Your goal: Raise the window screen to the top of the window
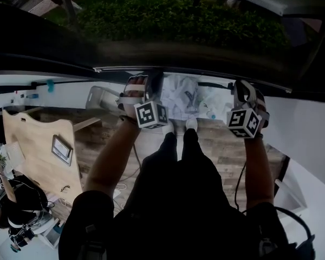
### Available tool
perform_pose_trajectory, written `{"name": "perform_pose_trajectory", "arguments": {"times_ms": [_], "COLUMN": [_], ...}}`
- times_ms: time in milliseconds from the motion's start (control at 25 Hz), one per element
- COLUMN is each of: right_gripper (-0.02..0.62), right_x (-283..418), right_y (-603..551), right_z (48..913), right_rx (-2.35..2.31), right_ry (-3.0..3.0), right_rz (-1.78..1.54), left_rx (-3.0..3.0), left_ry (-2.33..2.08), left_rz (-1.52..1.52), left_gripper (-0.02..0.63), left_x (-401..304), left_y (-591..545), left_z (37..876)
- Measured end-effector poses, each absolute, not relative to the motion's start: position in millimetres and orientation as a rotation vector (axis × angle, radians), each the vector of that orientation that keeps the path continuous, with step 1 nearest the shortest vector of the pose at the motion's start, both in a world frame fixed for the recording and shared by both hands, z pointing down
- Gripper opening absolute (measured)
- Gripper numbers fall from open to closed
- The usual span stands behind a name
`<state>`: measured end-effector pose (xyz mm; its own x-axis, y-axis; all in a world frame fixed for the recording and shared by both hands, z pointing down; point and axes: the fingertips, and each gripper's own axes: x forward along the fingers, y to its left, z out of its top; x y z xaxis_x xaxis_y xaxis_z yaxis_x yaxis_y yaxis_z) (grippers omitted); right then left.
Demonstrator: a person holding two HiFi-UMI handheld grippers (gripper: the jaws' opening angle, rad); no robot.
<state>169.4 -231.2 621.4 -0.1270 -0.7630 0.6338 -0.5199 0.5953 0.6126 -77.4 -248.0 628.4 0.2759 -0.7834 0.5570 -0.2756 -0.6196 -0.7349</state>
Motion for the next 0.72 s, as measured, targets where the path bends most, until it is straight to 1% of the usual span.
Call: {"name": "perform_pose_trajectory", "arguments": {"times_ms": [240,720], "right_gripper": [0.018,0.02], "right_x": [171,167], "right_y": [-234,-234], "right_z": [579,535], "right_rx": [1.112,1.112], "right_ry": [-1.81,-1.804], "right_rz": [-0.341,-0.384], "left_rx": [-2.037,-2.057], "left_ry": [1.009,1.053], "left_rz": [-1.254,-1.207], "left_gripper": [0.039,0.043], "left_x": [-77,-81], "left_y": [-250,-249], "left_z": [583,542]}}
